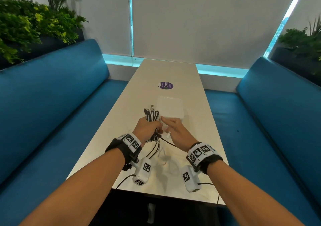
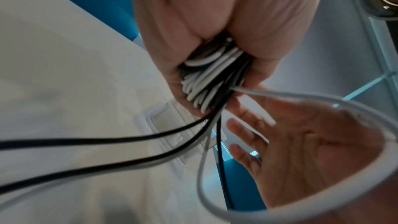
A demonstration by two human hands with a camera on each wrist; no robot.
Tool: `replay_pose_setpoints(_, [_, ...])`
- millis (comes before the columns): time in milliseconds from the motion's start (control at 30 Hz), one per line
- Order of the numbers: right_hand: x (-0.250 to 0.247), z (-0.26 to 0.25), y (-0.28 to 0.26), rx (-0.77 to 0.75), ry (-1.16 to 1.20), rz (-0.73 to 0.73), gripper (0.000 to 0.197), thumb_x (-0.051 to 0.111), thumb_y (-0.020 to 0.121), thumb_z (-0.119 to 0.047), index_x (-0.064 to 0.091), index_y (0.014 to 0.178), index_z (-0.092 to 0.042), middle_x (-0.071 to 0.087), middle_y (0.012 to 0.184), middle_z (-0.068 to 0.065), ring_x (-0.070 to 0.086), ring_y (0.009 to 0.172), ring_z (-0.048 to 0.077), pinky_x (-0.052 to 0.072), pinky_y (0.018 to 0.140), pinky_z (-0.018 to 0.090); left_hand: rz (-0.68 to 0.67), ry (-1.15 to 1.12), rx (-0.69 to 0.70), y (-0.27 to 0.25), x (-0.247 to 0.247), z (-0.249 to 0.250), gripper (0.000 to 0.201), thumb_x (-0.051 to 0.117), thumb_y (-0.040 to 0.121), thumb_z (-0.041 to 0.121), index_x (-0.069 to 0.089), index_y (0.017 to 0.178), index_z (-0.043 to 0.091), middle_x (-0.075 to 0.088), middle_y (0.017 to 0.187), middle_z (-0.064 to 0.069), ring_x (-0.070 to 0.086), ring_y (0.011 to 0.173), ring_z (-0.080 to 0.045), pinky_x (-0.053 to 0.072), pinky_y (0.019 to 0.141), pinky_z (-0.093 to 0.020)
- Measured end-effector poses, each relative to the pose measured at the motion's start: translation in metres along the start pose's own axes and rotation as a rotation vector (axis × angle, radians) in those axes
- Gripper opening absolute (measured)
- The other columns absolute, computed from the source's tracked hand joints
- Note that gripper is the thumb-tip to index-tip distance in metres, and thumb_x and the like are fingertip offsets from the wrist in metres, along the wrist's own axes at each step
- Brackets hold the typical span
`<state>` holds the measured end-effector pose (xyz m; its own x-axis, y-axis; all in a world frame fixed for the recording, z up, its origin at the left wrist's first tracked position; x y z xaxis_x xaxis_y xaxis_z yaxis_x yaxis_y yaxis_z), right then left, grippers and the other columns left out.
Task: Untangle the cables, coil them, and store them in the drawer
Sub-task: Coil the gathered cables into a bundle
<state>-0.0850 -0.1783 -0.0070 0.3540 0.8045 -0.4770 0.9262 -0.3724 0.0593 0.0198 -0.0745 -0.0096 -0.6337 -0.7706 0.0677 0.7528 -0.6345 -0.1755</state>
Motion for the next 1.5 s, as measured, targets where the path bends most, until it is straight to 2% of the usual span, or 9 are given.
replay_pose_setpoints(133, [0.022,0.012,-0.002,0.075,-0.043,-0.127,0.07,0.063,0.082,-0.054,0.036,0.143,-0.032,0.06,0.133,-0.006,0.055,0.123,0.009,0.042,0.108,0.038,0.052,0.076,0.062,0.002,0.004,0.007,0.009,0.07,0.076,0.0,0.064,0.08,0.006,0.058,0.067,-0.012,0.057,0.062,-0.023,0.05,0.061,-0.036])
replay_pose_setpoints(333, [0.025,0.018,0.004,0.178,-0.019,-0.222,0.072,0.073,0.07,-0.046,0.052,0.134,-0.022,0.069,0.12,-0.008,0.065,0.11,0.005,0.045,0.107,0.042,0.093,0.13,0.099,-0.001,0.006,0.016,0.02,0.06,0.069,-0.008,0.054,0.065,0.011,0.047,0.056,-0.005,0.046,0.053,-0.021,0.041,0.05,-0.028])
replay_pose_setpoints(567, [0.024,0.01,0.002,0.151,0.09,-0.213,0.012,0.055,0.094,-0.023,0.064,0.101,-0.018,0.065,0.084,0.001,0.067,0.074,0.017,0.056,0.09,0.048,0.069,-0.15,0.041,-0.004,0.005,0.019,0.009,0.059,0.084,-0.001,0.065,0.081,-0.006,0.067,0.072,-0.021,0.068,0.066,-0.036,0.058,0.067,-0.049])
replay_pose_setpoints(667, [0.021,0.005,0.0,0.083,-0.15,-0.196,0.017,0.048,0.1,-0.026,0.064,0.095,-0.023,0.061,0.088,-0.003,0.054,0.068,0.011,0.051,0.065,0.029,0.064,-0.121,0.055,-0.003,0.005,0.024,0.02,0.058,0.083,-0.001,0.056,0.064,0.004,0.05,0.056,-0.013,0.053,0.049,-0.026,0.05,0.061,-0.042])
replay_pose_setpoints(867, [0.021,0.009,-0.014,0.083,-0.204,-0.296,0.028,0.045,0.102,-0.034,0.06,0.082,-0.02,0.059,0.069,-0.002,0.054,0.058,0.013,0.05,0.06,0.029,-0.021,0.057,0.101,0.003,0.0,0.036,0.034,0.054,0.087,-0.009,0.043,0.063,0.012,0.032,0.046,-0.002,0.03,0.038,-0.018,0.042,0.045,-0.029])
replay_pose_setpoints(1133, [0.001,0.016,-0.018,-0.03,-0.447,-0.256,0.012,0.051,0.099,-0.036,0.058,0.095,-0.027,0.062,0.085,-0.002,0.056,0.074,0.015,0.046,0.071,0.031,-0.047,0.553,0.136,0.011,-0.036,0.03,0.023,0.07,0.08,0.003,0.054,0.066,0.012,0.051,0.049,-0.001,0.048,0.042,-0.019,0.047,0.05,-0.031])
replay_pose_setpoints(1333, [-0.006,0.005,-0.006,-0.059,-0.497,-0.251,0.018,0.048,0.101,-0.023,0.065,0.102,-0.015,0.063,0.093,-0.002,0.055,0.082,0.014,0.038,0.065,0.017,-0.402,0.619,0.196,-0.022,-0.003,0.021,0.026,0.089,0.072,0.024,0.066,0.081,0.016,0.067,0.066,0.013,0.06,0.059,-0.003,0.05,0.061,-0.02])
replay_pose_setpoints(1400, [-0.005,-0.001,-0.004,-0.111,-0.459,-0.249,0.019,0.048,0.101,-0.017,0.065,0.105,-0.011,0.065,0.098,-0.003,0.056,0.087,0.013,0.039,0.069,0.008,-0.416,0.686,0.203,-0.022,0.001,0.012,0.044,0.092,0.064,0.03,0.068,0.097,0.011,0.074,0.089,0.003,0.069,0.078,-0.014,0.059,0.077,-0.036])
replay_pose_setpoints(1500, [-0.002,-0.002,-0.005,-0.131,-0.417,-0.229,0.017,0.05,0.101,-0.015,0.065,0.107,-0.011,0.068,0.104,0.0,0.06,0.095,0.017,0.041,0.076,0.012,-0.345,0.751,0.204,-0.023,0.005,0.001,0.057,0.088,0.06,0.023,0.061,0.11,0.024,0.072,0.096,0.003,0.07,0.076,-0.023,0.059,0.062,-0.043])
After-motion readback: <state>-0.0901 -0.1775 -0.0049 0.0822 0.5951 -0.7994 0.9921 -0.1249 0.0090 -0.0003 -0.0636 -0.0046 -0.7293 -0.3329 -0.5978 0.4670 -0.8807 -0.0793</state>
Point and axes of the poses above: each hand's wrist, its own y-axis towards the middle knuckle, its own x-axis out of the palm, z = x × y, the point moved 4 cm from there along y, towards the middle knuckle
